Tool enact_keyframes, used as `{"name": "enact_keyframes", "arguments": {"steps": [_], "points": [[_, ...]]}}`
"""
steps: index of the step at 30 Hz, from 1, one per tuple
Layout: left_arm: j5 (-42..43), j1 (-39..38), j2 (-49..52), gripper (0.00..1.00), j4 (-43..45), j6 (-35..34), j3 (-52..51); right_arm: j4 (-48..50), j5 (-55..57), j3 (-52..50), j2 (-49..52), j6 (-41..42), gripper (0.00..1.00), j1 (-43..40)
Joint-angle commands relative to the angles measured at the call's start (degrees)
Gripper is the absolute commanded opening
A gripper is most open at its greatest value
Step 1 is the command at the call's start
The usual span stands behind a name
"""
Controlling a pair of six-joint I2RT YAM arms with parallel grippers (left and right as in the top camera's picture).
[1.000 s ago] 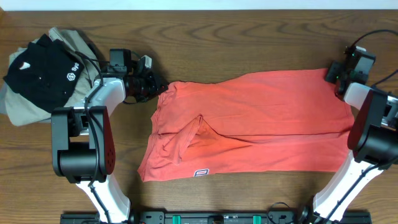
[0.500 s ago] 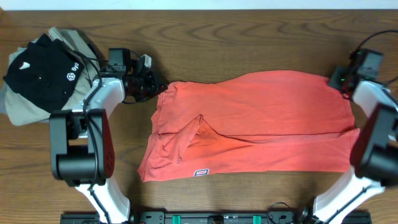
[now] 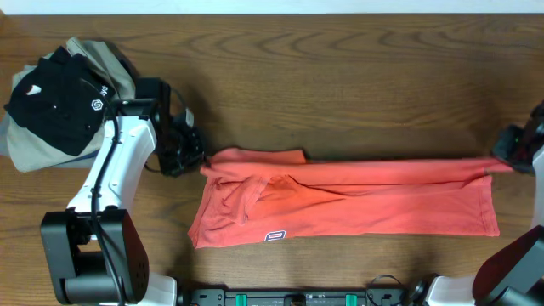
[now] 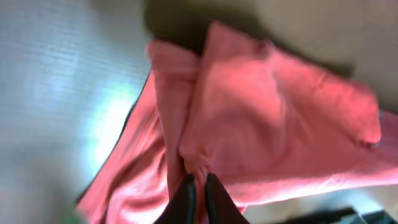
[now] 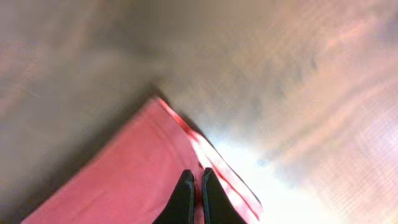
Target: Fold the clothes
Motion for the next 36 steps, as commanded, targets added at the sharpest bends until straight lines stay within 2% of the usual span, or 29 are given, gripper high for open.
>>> {"name": "enact_keyframes", "arguments": {"steps": [1,4,8,10,11,12,13,14,15,16,20,28,31,34,36], "points": [[-4.7,0.1,-0.3,0.06,-2.5,2.2,-1.2,-1.2,3.3,-0.2,1.4,0.9,0.01,-2.0],[-8.4,0.1,-0.3,0.06,-4.2,2.2,-2.8,-1.5,2.9,-0.2,2.1,0.9,0.01,-2.4],[-8.6,0.0,-0.3,0.06,-5.7,2.1,-5.8,-1.6,2.9,-1.0,2.3,0.8,0.01,-2.4],[-8.5,-0.1,-0.3,0.07,-7.3,1.5,-6.9,-1.6,2.9,-1.3,2.3,0.8,0.08,-2.4],[-8.5,-0.1,-0.3,0.07,-8.5,1.5,-7.5,-1.6,2.9,-1.6,2.3,0.8,0.18,-2.4],[-8.5,0.0,-0.3,0.13,-9.7,1.5,-7.9,-1.6,2.9,-1.7,2.3,0.8,0.21,-2.4],[-8.5,0.0,-0.3,0.28,-11.2,1.5,-8.1,-1.7,2.9,-1.9,2.3,0.8,0.22,-2.4],[-8.6,0.0,-0.3,0.36,-12.3,1.6,-8.1,-1.8,2.9,-2.0,2.3,0.8,0.23,-2.4],[-8.6,0.0,-0.3,0.38,-13.2,1.6,-8.1,-1.9,2.9,-2.2,2.4,0.6,0.24,-2.4],[-8.6,0.0,-0.3,0.39,-13.9,1.7,-8.1,-1.9,2.9,-2.4,2.4,0.3,0.28,-2.5],[-8.8,0.0,-0.3,0.4,-13.8,2.2,-8.1,-1.8,0.8,-3.1,3.0,-0.3,0.29,-3.2],[-8.7,0.0,-0.3,0.41,-10.7,2.2,-7.9,-1.7,-11.9,-3.2,8.7,-12.1,0.34,-3.7],[-8.7,0.0,-0.3,0.41,-8.3,2.2,-7.9,-2.0,-13.4,-3.2,13.3,-15.8,0.43,-3.7],[-8.7,0.0,-0.3,0.42,-5.7,2.2,-7.9,-2.1,-13.1,-3.2,17.9,-18.1,0.59,-3.7],[-8.7,0.0,-0.3,0.44,-4.4,2.2,-7.9,-1.9,-11.4,-3.2,20.4,-18.3,0.66,-3.7]]}}
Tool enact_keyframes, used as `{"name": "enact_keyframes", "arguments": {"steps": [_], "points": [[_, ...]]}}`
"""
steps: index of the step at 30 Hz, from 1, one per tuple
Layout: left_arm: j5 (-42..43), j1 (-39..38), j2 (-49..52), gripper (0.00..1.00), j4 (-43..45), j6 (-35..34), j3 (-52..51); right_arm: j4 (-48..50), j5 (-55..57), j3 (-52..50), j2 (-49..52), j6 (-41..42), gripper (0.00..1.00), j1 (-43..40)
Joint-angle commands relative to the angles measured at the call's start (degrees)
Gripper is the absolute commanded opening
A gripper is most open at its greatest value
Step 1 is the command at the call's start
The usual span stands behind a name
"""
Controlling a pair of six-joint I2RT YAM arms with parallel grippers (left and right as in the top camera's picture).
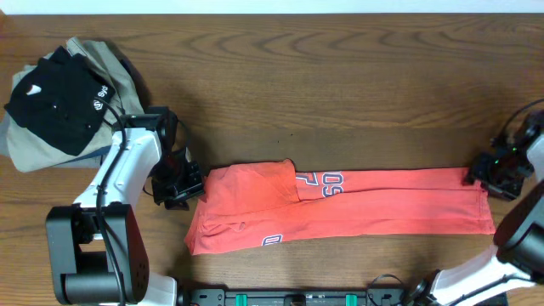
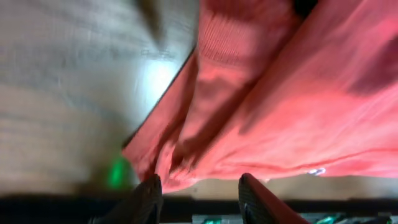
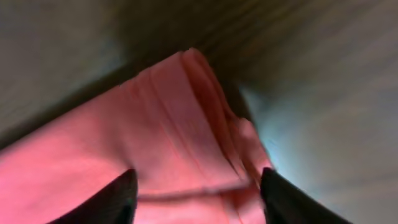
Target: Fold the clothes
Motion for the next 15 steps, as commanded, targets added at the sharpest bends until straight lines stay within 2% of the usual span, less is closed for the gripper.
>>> {"name": "enact_keyframes", "arguments": {"steps": [1,3,5,7,12,15], "points": [[-0.5,0.2,-0.3,0.44,1.0,0.8,0.0,0.2,0.2,-0.5,4.0,-3.8,0.67,-0.6],[-0.5,0.2,-0.3,0.44,1.6,0.8,0.0,0.8,0.0,-0.5,5.9,-3.7,0.67,-0.6],[-0.5,0.2,-0.3,0.45,2.1,0.8,0.0,1.3,-1.5,-0.5,7.3,-3.7,0.62,-0.6],[-0.5,0.2,-0.3,0.45,2.6,0.8,0.0,1.5,-3.3,-0.5,7.8,-3.7,0.5,-0.6],[-0.5,0.2,-0.3,0.45,4.5,0.5,0.0,1.8,-3.4,-0.5,7.8,-3.7,0.02,-0.8],[-0.3,0.2,-0.3,0.45,5.3,0.5,0.0,2.7,-3.5,-0.1,7.7,-0.7,0.01,-0.9]]}}
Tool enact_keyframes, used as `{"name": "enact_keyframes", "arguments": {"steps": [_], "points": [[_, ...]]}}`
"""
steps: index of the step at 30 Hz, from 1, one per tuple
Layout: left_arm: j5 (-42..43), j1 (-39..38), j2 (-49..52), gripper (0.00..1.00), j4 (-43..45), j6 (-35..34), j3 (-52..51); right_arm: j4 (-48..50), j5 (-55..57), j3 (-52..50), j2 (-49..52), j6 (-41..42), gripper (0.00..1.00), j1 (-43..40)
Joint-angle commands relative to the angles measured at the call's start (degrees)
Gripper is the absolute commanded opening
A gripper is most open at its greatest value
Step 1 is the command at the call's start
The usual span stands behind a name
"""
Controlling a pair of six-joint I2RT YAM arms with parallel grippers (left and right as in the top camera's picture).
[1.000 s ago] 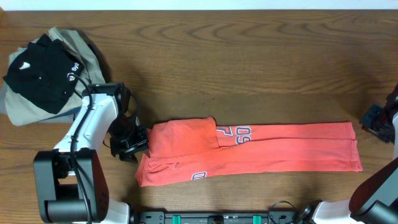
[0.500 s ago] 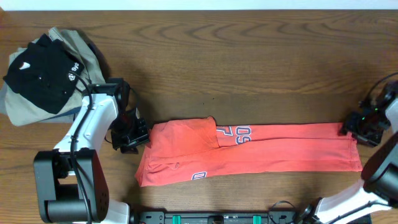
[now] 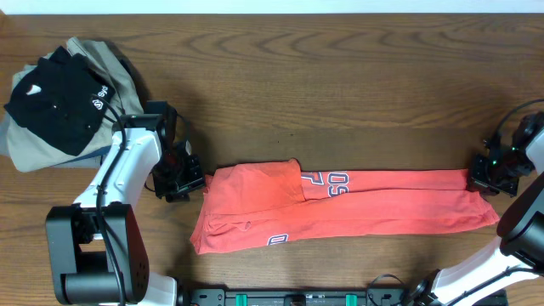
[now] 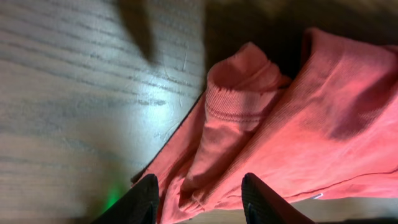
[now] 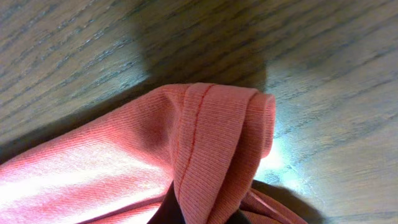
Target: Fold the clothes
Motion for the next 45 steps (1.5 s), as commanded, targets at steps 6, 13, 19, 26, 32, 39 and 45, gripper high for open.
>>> {"name": "enact_keyframes", "arguments": {"steps": [6,13,19,26,32,39,45], "points": [[-0.3,0.2,-0.3,0.45,1.1,0.6,0.4,-1.0,-0.3,4.9,3.5,6.1,0.01,-0.4],[-0.3,0.2,-0.3,0.45,1.3,0.3,0.6,-14.6,-4.6,17.0,-2.0,6.1,0.01,1.5],[-0.3,0.2,-0.3,0.45,1.2,0.3,0.6,-21.9,-5.6,17.1,-8.2,5.6,0.01,10.5],[-0.3,0.2,-0.3,0.47,1.2,0.3,0.6,-26.4,-5.6,15.1,-9.1,10.8,0.01,24.9],[-0.3,0.2,-0.3,0.47,1.2,0.3,0.6,-24.1,-5.6,8.3,-9.1,17.7,0.01,37.1],[-0.3,0.2,-0.3,0.47,1.2,0.3,0.6,-20.4,-6.3,4.7,-9.1,24.9,0.01,48.0],[-0.3,0.2,-0.3,0.47,1.2,0.3,0.6,-17.1,-12.3,4.7,-9.1,24.9,0.38,54.2]]}}
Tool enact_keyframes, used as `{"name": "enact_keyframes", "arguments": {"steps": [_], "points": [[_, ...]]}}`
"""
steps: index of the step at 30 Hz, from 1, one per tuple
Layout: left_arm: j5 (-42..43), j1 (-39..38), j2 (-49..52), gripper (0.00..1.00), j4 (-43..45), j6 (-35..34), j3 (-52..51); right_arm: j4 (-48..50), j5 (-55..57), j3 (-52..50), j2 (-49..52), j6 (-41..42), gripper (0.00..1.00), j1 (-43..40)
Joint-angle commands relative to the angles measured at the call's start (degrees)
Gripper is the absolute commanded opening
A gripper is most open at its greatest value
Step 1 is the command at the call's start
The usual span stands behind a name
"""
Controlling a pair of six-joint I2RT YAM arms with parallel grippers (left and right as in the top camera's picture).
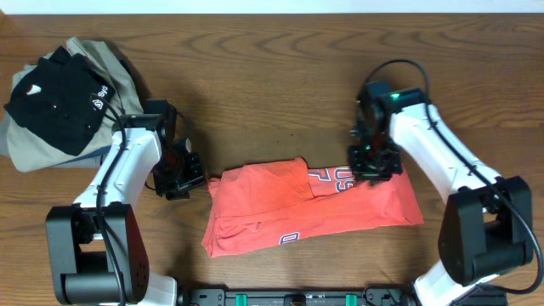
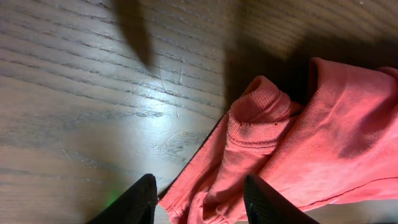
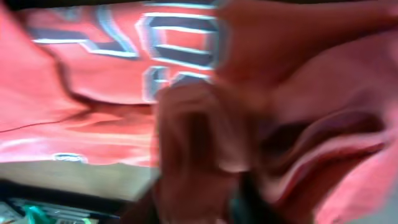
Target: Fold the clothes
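Observation:
A red shirt [image 1: 340, 212] with a printed number lies crumpled at the table's front middle. Its right end is doubled over toward the centre. My right gripper [image 1: 372, 167] sits on the shirt's upper right part, shut on the red shirt [image 3: 205, 137]. That view is blurred and the cloth hides the fingers. My left gripper [image 1: 185, 175] stands open just off the shirt's left edge, its fingers [image 2: 134, 205] spread wide. The bunched red hem [image 2: 261, 118] lies ahead of them and is not gripped.
A pile of black and beige clothes [image 1: 59, 93] lies at the back left corner of the wooden table [image 1: 272, 76]. The arms' base with green parts [image 1: 306, 297] runs along the front edge.
My right gripper has gone from the far right edge to the table's middle with the shirt's right end. The shirt is now about half as long. My left gripper stays open at the left edge.
First both grippers were shut on the ends of the shirt, which was stretched wide. Then the shirt lay as a narrow band with both grippers open at its ends. Then the right gripper was on the right end, and now that end is over the middle.

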Motion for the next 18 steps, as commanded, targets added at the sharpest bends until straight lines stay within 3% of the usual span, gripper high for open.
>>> {"name": "enact_keyframes", "arguments": {"steps": [1,5,11,14,16,18], "points": [[-0.3,0.2,-0.3,0.47,-0.2,0.3,0.6,1.6,-3.4,-0.2,-0.4,1.7,0.4,2.7],[-0.3,0.2,-0.3,0.51,-0.4,0.3,0.6,1.6,4.0,-0.2,-0.4,3.2,0.42,2.4],[-0.3,0.1,-0.3,0.58,-1.2,0.4,0.6,-4.6,25.1,-0.3,-0.4,17.8,0.45,-1.2],[-0.3,0.1,-0.3,0.59,-1.3,0.4,0.6,-5.2,28.8,-0.8,-0.4,22.8,0.42,-3.3],[-0.3,0.1,-0.3,0.59,-1.1,0.4,0.6,-2.0,26.2,-2.0,-0.4,20.5,0.42,-4.5],[-0.3,0.1,-0.3,0.59,-1.1,0.3,0.6,2.6,17.8,-3.9,-0.4,10.7,0.46,-5.2]]}}
